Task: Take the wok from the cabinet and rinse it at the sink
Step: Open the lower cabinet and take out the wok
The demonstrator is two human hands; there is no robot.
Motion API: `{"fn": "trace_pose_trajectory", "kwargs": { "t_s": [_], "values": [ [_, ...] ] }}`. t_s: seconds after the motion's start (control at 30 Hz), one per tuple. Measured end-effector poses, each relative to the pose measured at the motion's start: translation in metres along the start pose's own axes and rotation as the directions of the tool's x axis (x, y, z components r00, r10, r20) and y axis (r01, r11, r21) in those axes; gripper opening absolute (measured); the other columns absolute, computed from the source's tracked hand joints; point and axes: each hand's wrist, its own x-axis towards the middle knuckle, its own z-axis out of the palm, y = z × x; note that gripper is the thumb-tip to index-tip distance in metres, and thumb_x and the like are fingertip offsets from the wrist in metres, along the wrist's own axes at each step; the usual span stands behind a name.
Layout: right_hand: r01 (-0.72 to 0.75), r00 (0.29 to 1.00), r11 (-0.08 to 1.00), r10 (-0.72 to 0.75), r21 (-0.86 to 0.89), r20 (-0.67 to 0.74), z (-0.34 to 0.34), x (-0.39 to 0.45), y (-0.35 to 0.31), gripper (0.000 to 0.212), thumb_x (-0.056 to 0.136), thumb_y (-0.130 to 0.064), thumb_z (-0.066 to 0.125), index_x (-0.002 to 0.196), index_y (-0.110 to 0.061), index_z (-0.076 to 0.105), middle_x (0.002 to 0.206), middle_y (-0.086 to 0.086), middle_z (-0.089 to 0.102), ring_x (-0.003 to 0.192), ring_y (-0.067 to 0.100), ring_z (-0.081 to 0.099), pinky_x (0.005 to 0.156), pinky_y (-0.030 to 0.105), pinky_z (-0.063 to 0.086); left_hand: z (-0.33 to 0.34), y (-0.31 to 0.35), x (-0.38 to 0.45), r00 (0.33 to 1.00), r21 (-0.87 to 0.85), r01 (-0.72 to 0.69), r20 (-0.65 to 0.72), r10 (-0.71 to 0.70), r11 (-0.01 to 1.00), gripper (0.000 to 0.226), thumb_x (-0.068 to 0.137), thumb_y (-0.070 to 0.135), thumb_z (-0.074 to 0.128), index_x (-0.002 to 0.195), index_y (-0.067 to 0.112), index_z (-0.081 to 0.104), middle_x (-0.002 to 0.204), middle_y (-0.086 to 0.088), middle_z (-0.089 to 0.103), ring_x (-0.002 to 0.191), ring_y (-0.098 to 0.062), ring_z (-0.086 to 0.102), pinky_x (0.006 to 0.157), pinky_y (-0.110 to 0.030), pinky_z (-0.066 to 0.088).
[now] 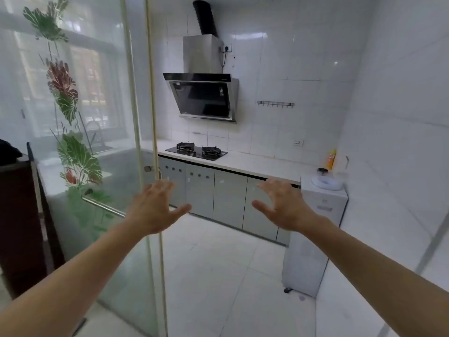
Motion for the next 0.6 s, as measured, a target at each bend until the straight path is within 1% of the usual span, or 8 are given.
{"fn": "trace_pose_trajectory", "kwargs": {
  "t_s": [0.07, 0.1, 0.2, 0.23, 0.3, 0.33, 0.47, 0.6],
  "values": [
    [-0.042, 0.999, 0.997, 0.041, 0.060, 0.019, 0.015, 0.018, 0.017, 0.115, 0.061, -0.096, -0.008, 0.147, -0.031, 0.031, 0.154, 0.001, 0.034, 0.142, 0.023, 0.025, 0.111, 0.054, 0.030, 0.015, 0.004, 0.020, 1.000, 0.003, -0.004, 0.019, 0.004, 1.000, 0.088, 0.080, 0.079, 0.043, 0.149, 0.025, 0.029, 0.157, -0.001, 0.031, 0.141, -0.026, 0.032, 0.112, -0.054, 0.034],
    [-0.051, 0.999, 0.997, 0.050, 0.060, 0.010, 0.025, 0.031, 0.025, 0.113, 0.062, -0.095, -0.006, 0.147, -0.031, 0.031, 0.155, 0.001, 0.032, 0.143, 0.023, 0.024, 0.112, 0.054, 0.029, 0.024, 0.005, 0.033, 1.000, 0.004, -0.007, 0.023, 0.006, 1.000, 0.088, 0.080, 0.079, 0.043, 0.149, 0.025, 0.029, 0.157, -0.001, 0.030, 0.142, -0.025, 0.031, 0.114, -0.053, 0.033],
    [-0.064, 0.998, 0.996, 0.062, 0.064, 0.022, 0.043, 0.069, 0.046, 0.084, 0.083, -0.081, 0.018, 0.150, -0.031, 0.025, 0.158, 0.002, 0.024, 0.145, 0.022, 0.017, 0.114, 0.053, 0.024, 0.043, 0.015, 0.082, 0.999, -0.018, 0.002, 0.042, -0.001, 1.000, 0.089, 0.080, 0.078, 0.045, 0.150, 0.025, 0.029, 0.158, -0.002, 0.029, 0.143, -0.024, 0.029, 0.116, -0.048, 0.029],
    [-0.056, 0.998, 0.996, 0.055, 0.070, 0.012, 0.047, 0.082, 0.056, 0.090, 0.079, -0.084, 0.013, 0.150, -0.031, 0.025, 0.158, 0.002, 0.023, 0.145, 0.022, 0.016, 0.114, 0.052, 0.024, 0.048, 0.019, 0.101, 0.999, -0.014, -0.001, 0.038, 0.002, 1.000, 0.090, 0.079, 0.078, 0.045, 0.150, 0.025, 0.030, 0.158, -0.002, 0.029, 0.143, -0.025, 0.029, 0.116, -0.048, 0.029],
    [-0.048, 0.999, 0.997, 0.048, 0.064, 0.011, 0.051, 0.109, 0.076, 0.112, 0.061, -0.092, -0.007, 0.150, -0.032, 0.024, 0.159, 0.002, 0.023, 0.145, 0.023, 0.017, 0.115, 0.052, 0.024, 0.056, 0.033, 0.139, 0.999, 0.010, -0.004, 0.039, 0.003, 1.000, 0.089, 0.080, 0.078, 0.045, 0.150, 0.025, 0.030, 0.157, -0.002, 0.029, 0.142, -0.026, 0.030, 0.115, -0.048, 0.030],
    [-0.052, 0.999, 0.996, 0.051, 0.066, 0.010, 0.053, 0.123, 0.087, 0.115, 0.059, -0.093, -0.008, 0.150, -0.032, 0.024, 0.159, 0.002, 0.022, 0.145, 0.023, 0.016, 0.115, 0.052, 0.023, 0.060, 0.040, 0.157, 0.999, 0.018, -0.006, 0.039, 0.006, 1.000, 0.087, 0.081, 0.077, 0.045, 0.150, 0.026, 0.029, 0.157, -0.002, 0.029, 0.142, -0.026, 0.030, 0.114, -0.048, 0.031],
    [-0.074, 0.997, 0.994, 0.073, 0.085, 0.018, 0.056, 0.162, 0.128, 0.089, 0.079, -0.083, 0.018, 0.151, -0.030, 0.025, 0.160, 0.002, 0.020, 0.146, 0.022, 0.013, 0.116, 0.051, 0.021, 0.085, 0.063, 0.220, 0.998, -0.017, -0.022, 0.050, 0.022, 1.000, 0.085, 0.083, 0.074, 0.048, 0.150, 0.026, 0.029, 0.157, 0.000, 0.029, 0.142, -0.025, 0.029, 0.113, -0.047, 0.034],
    [-0.130, 0.991, 0.985, 0.128, 0.116, 0.023, 0.074, 0.181, 0.167, 0.118, 0.055, -0.094, -0.009, 0.150, -0.032, 0.024, 0.159, 0.001, 0.022, 0.146, 0.020, 0.014, 0.116, 0.050, 0.022, 0.120, 0.081, 0.267, 0.996, -0.045, -0.037, 0.085, 0.041, 0.998, 0.086, 0.083, 0.074, 0.049, 0.150, 0.024, 0.030, 0.158, -0.001, 0.029, 0.141, -0.025, 0.030, 0.113, -0.047, 0.034]
  ]
}}
